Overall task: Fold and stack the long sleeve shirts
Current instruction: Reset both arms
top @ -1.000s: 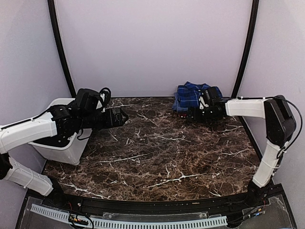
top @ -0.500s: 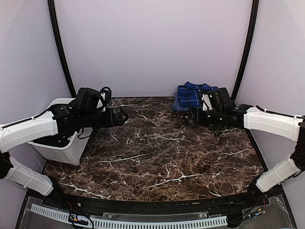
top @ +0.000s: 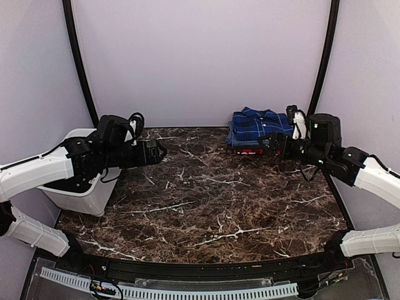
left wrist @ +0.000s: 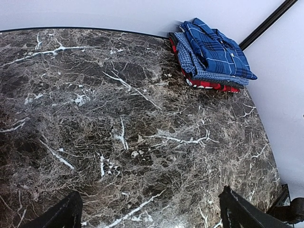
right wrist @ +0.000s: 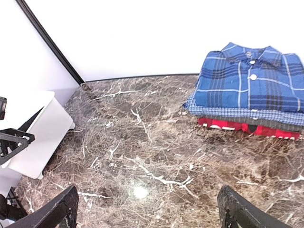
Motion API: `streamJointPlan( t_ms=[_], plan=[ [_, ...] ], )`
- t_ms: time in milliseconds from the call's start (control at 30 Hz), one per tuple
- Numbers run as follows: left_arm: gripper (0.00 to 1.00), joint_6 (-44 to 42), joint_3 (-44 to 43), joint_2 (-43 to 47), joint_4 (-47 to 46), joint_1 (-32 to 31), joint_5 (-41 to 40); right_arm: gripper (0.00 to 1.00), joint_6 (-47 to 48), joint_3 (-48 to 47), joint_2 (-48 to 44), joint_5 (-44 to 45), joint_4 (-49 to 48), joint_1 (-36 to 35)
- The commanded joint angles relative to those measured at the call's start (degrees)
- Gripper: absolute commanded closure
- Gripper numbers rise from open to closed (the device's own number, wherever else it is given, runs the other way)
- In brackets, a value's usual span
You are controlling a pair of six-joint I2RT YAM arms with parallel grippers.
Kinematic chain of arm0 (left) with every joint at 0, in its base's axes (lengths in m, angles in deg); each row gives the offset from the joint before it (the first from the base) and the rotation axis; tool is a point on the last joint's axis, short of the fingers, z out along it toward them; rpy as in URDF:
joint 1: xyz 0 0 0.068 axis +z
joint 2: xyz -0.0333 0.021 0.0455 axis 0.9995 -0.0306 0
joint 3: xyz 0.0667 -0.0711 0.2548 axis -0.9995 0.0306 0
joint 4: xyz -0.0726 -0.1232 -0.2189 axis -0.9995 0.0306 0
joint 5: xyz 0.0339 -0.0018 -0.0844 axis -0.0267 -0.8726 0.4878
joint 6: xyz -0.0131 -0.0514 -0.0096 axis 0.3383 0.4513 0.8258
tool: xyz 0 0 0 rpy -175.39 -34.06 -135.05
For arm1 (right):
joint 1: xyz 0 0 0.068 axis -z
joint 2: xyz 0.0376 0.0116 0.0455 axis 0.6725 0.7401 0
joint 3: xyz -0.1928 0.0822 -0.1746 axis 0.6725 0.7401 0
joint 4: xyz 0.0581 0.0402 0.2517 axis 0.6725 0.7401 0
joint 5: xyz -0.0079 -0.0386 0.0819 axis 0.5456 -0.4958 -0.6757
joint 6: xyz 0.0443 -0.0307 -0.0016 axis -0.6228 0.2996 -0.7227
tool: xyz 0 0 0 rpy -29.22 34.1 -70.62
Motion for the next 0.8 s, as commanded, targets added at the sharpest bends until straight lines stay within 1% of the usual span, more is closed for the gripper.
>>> streamJointPlan(
  t_ms=[0, 133, 267, 767],
  plan=[
    [0.01, -1.8, 2.1, 4.0, -2.3, 0.3, -2.0, 0.02, 2.1, 2.2, -3.8, 4.1, -2.2, -0.4],
    [0.01, -2.9, 2.9, 5.5, -3.2, 0.4, -3.0, 0.01, 2.5, 2.8, -5.3, 5.4, -2.6, -0.4],
    [0.01, -3.3, 2.8, 5.6, -3.7, 0.3, -3.2, 0.02, 2.1, 2.1, -4.2, 6.1, -1.8, -0.4],
    [0.01, -3.3, 3.3, 5.7, -4.1, 0.4, -2.6, 0.01, 1.7, 2.3, -3.9, 5.9, -1.0, -0.4]
  ],
)
